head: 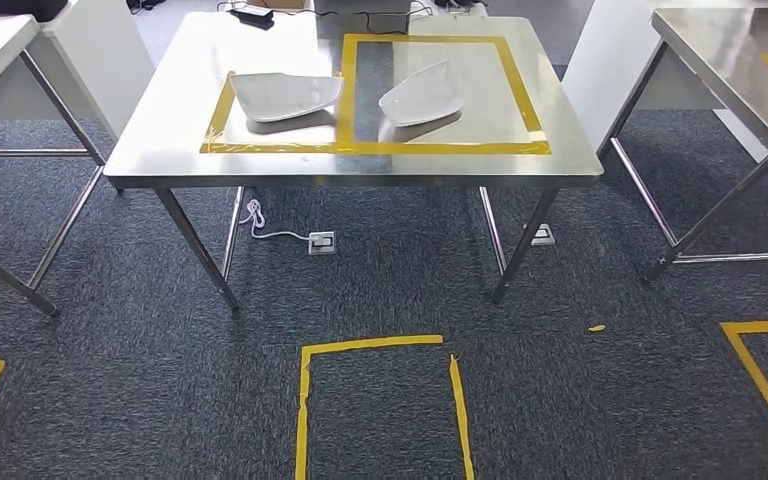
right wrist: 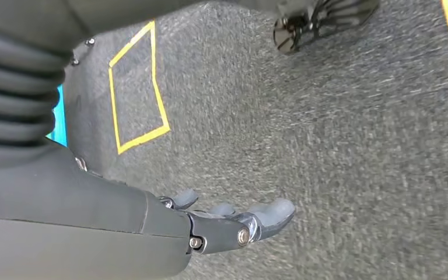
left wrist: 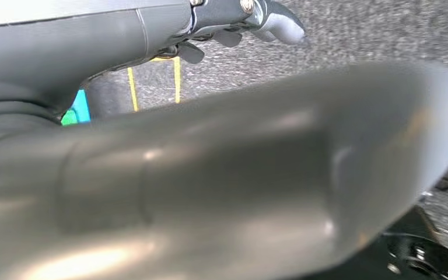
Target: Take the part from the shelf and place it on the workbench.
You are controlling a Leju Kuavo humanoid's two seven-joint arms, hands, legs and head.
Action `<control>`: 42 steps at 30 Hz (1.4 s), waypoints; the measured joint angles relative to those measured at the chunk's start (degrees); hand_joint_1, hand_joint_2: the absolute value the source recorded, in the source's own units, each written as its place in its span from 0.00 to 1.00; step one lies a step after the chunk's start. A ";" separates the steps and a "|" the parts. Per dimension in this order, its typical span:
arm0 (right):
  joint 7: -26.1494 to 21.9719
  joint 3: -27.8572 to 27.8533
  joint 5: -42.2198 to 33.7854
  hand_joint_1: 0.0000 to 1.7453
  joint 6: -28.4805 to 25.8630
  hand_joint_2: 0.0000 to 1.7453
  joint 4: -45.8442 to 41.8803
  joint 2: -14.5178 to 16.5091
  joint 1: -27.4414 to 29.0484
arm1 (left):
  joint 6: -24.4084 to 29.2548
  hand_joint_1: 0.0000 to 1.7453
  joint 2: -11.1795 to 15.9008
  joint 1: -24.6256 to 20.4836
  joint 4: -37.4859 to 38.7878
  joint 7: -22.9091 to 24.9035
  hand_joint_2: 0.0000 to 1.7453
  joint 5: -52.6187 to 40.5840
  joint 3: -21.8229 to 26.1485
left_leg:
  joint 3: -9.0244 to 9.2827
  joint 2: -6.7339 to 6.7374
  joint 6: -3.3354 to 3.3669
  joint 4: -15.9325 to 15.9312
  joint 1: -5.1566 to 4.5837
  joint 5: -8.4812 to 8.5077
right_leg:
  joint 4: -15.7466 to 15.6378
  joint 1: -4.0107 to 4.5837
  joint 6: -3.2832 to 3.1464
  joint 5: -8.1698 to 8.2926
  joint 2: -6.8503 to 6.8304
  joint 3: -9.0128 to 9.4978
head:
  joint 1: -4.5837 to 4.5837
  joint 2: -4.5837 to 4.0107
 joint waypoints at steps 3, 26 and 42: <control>-0.50 -0.45 -0.49 0.00 0.09 1.00 0.00 -0.31 -0.04 | 0.00 0.00 0.04 -0.04 0.00 0.06 0.00 -0.22 -0.04 | -0.77 0.02 -0.91 0.08 0.00 1.17 | -8.40 0.63 -0.96 0.11 0.12 4.91 | 0.03 0.01; -3.80 -1.07 0.91 0.00 -2.83 1.00 0.24 -0.19 -0.13 | 0.00 0.00 -0.81 0.07 0.08 -2.95 0.00 -0.27 -0.09 | 5.03 0.28 -0.57 -0.67 0.77 -4.17 | 6.98 -0.32 1.11 -1.91 -0.27 -8.62 | 0.36 0.00; 0.18 -1.39 1.05 0.00 -2.57 1.00 0.55 0.69 0.00 | 0.00 0.00 -0.86 -0.15 0.05 -2.87 1.00 -2.54 -1.01 | 3.45 -0.04 -1.27 -1.70 1.71 -1.93 | -7.69 -0.12 -1.70 3.48 0.30 0.72 | 0.54 0.00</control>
